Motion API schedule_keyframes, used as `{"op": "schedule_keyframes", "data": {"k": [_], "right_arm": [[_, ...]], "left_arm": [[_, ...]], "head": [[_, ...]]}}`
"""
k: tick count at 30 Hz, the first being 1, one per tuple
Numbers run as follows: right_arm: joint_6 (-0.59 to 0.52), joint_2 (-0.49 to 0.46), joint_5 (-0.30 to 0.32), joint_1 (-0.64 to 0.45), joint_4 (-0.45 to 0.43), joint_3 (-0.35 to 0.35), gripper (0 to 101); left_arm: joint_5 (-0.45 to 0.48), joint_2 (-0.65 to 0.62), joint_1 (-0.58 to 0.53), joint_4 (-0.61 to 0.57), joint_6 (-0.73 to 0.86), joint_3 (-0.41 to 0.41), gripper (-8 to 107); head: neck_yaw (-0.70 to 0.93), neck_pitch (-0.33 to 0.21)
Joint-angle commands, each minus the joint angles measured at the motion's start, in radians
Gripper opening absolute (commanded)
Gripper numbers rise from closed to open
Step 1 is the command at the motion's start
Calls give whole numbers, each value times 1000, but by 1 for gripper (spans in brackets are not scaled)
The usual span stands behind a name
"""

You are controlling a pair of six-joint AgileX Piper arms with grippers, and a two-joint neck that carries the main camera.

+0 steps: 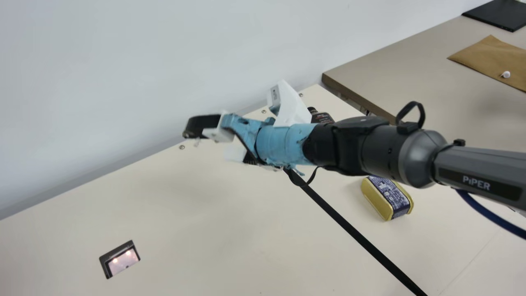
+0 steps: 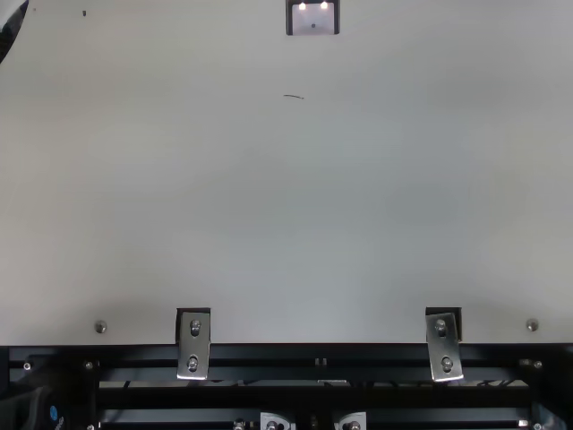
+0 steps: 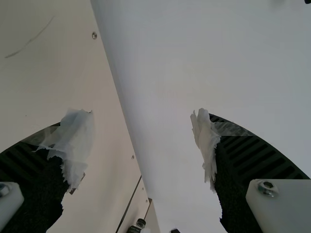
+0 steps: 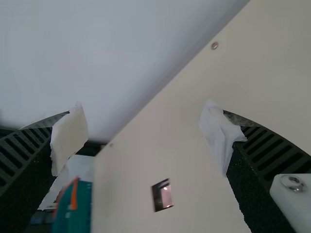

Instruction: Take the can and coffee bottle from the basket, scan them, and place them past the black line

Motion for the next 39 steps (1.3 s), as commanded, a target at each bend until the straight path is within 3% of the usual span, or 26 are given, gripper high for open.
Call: {"op": "schedule_keyframes", "data": {"k": [1,4,7,19,39], "right_arm": [[0,0,0,0,0,0,101],[21,-1,115,-17,53,2,101],[40,-5,172,-19,35,-6,101],[7,-128,108,-18,-46,32,101],[38,-427,-27,11,-405,157,101]], "left_arm": [[0,0,0,0,0,0,90],[0,0,0,0,0,0,90],[0,0,0,0,0,0,90],[0,0,0,0,0,0,90],[0,0,0,0,0,0,90]], "head": [[-16,-32],[-16,-32],[-16,-32],[-16,-32],[-16,-32]]}}
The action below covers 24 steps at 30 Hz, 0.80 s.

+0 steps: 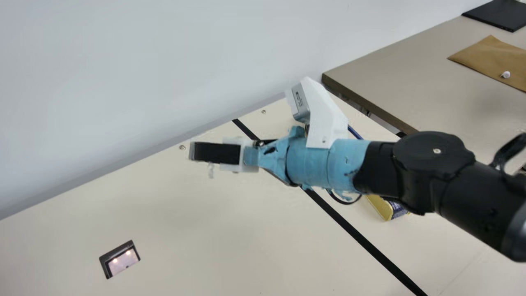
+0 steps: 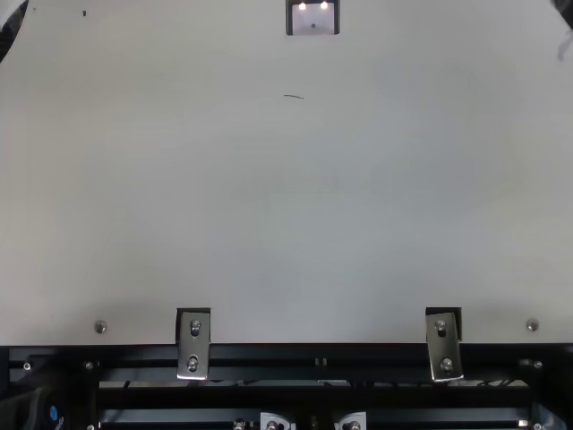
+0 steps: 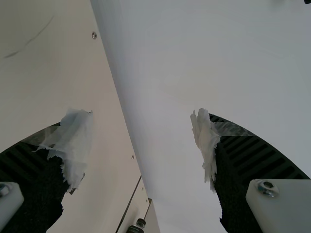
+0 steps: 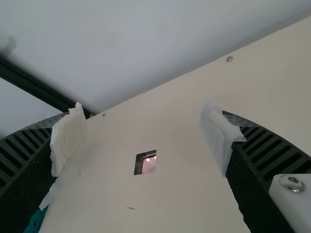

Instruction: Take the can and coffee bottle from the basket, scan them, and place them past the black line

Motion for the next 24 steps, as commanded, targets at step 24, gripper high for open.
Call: {"op": "schedule_keyframes", "data": {"k": [24], "right_arm": [[113,-458,-243,103,-421,331,101]], "left_arm": [[0,0,0,0,0,0,90]], "head": [[-16,-37]]}}
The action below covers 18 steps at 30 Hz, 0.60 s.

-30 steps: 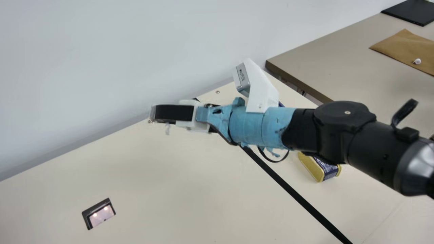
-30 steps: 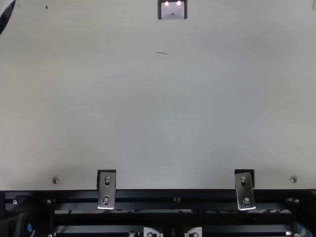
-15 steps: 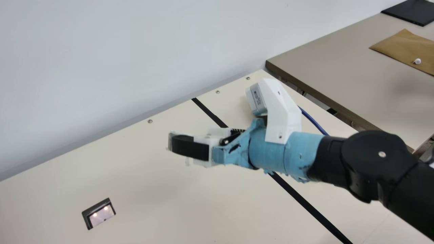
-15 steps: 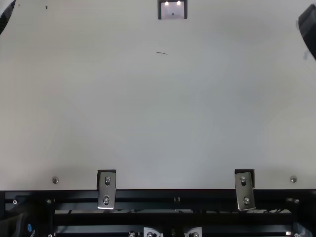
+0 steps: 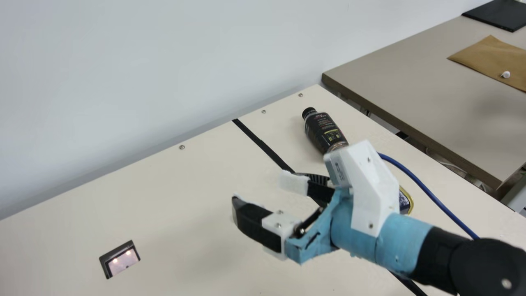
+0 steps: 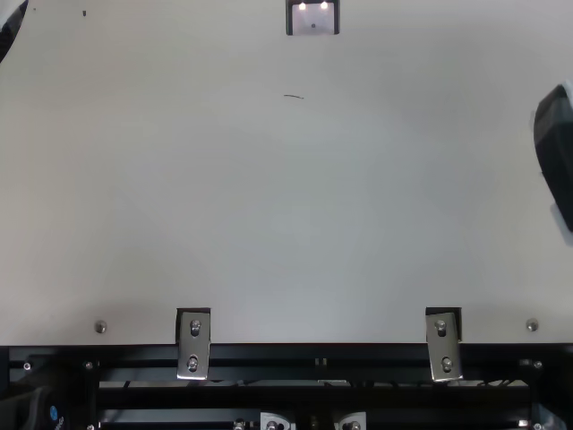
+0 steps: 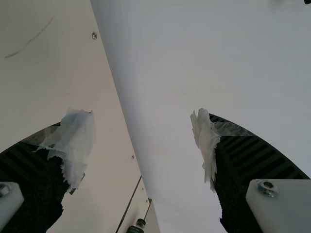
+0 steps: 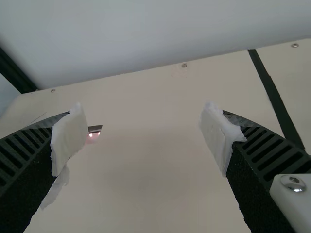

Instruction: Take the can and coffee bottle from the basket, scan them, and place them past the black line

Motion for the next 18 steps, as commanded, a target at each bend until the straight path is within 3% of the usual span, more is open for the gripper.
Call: {"op": "schedule_keyframes", "data": {"k": [1,9,10,12,18], "right_arm": [[16,-59,-19,0,-59,35,101],[74,-247,-26,-59,-212,140,101],[62,-189,-23,-43,-175,122,101],[76,-228,-20,-58,-206,141,101],[77,-251,-19,-60,-215,141,101]], "left_arm": [[0,0,0,0,0,0,90],[0,0,0,0,0,0,90],[0,0,0,0,0,0,90],[4,-9,-3,14,-4,-2,90],[-5,-137,-34,219,68,9,90]], "head": [[-16,-37],[-16,-37],[-16,-37],[-16,-37],[-16,-37]]}}
